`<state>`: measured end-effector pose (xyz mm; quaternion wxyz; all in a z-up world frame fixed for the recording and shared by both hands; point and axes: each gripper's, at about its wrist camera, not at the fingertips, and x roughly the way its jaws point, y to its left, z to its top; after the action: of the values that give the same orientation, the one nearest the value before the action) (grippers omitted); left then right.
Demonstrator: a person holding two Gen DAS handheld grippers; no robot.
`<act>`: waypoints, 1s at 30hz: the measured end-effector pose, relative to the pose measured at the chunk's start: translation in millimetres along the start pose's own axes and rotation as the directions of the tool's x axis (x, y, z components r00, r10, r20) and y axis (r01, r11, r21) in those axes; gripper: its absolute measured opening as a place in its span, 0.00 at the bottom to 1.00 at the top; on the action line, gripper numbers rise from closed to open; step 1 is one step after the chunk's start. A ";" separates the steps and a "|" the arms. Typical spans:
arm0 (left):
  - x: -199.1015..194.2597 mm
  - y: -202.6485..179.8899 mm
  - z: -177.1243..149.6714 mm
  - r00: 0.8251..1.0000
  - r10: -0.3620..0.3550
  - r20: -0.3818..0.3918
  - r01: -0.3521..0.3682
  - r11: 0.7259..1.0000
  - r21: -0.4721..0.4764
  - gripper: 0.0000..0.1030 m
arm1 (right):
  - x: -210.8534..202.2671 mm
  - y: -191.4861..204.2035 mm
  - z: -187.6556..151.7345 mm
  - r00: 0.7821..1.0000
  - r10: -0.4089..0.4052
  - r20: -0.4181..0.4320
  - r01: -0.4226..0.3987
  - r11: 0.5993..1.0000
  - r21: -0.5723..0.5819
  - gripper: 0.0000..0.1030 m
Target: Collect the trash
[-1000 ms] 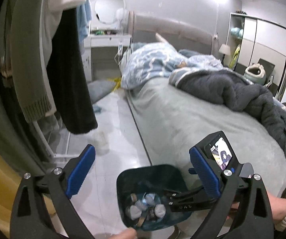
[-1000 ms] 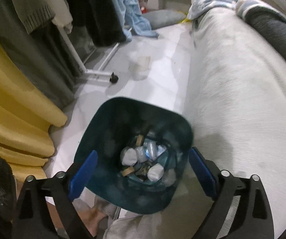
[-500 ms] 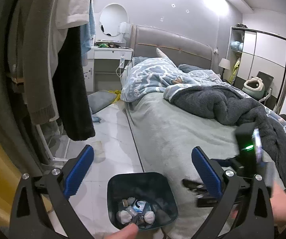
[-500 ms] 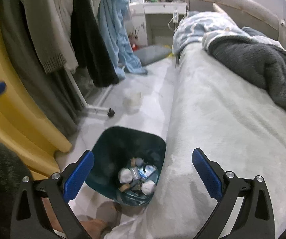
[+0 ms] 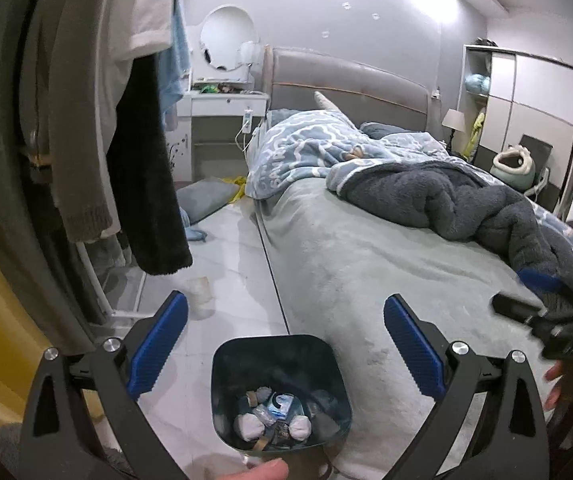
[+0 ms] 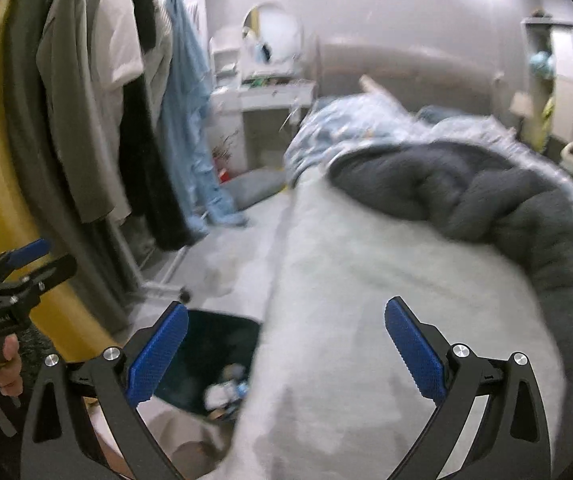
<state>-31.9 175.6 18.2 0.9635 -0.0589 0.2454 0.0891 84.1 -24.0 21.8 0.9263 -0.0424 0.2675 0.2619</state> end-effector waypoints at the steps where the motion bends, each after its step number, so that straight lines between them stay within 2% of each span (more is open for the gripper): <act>1: -3.2 -5.3 -0.1 1.000 0.000 0.011 -0.001 1.000 0.015 0.97 | -11.9 -5.4 -1.1 0.999 -0.021 0.027 0.021 1.000 0.002 0.97; 6: -17.1 -23.3 -2.2 0.998 -0.029 0.060 0.026 0.999 0.046 0.97 | -52.8 -24.7 -12.6 0.992 -0.091 0.090 0.087 0.995 0.039 0.97; 10: -26.0 -35.4 -3.4 0.996 -0.041 0.083 0.037 0.998 0.053 0.97 | -80.2 -34.1 -34.3 0.987 -0.124 0.100 0.119 0.992 0.053 0.97; 16: -34.2 -52.7 -13.5 0.997 -0.012 0.080 0.006 0.997 0.078 0.97 | -86.1 -25.1 -65.6 0.987 -0.131 0.097 0.125 0.990 0.067 0.97; 23: -40.4 -62.6 -24.4 0.997 -0.031 0.073 0.022 0.992 0.122 0.97 | -102.4 -31.8 -60.0 0.975 -0.174 0.135 0.162 0.982 0.095 0.97; 30: -36.6 -64.0 -29.5 0.998 -0.028 0.064 0.019 0.992 0.128 0.97 | -95.3 -27.3 -71.0 0.978 -0.164 0.131 0.150 0.982 0.114 0.97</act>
<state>-64.4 103.2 14.6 0.9739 0.0026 0.2180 0.0638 -4.2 -107.1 8.8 0.9615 0.0030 0.2109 0.1759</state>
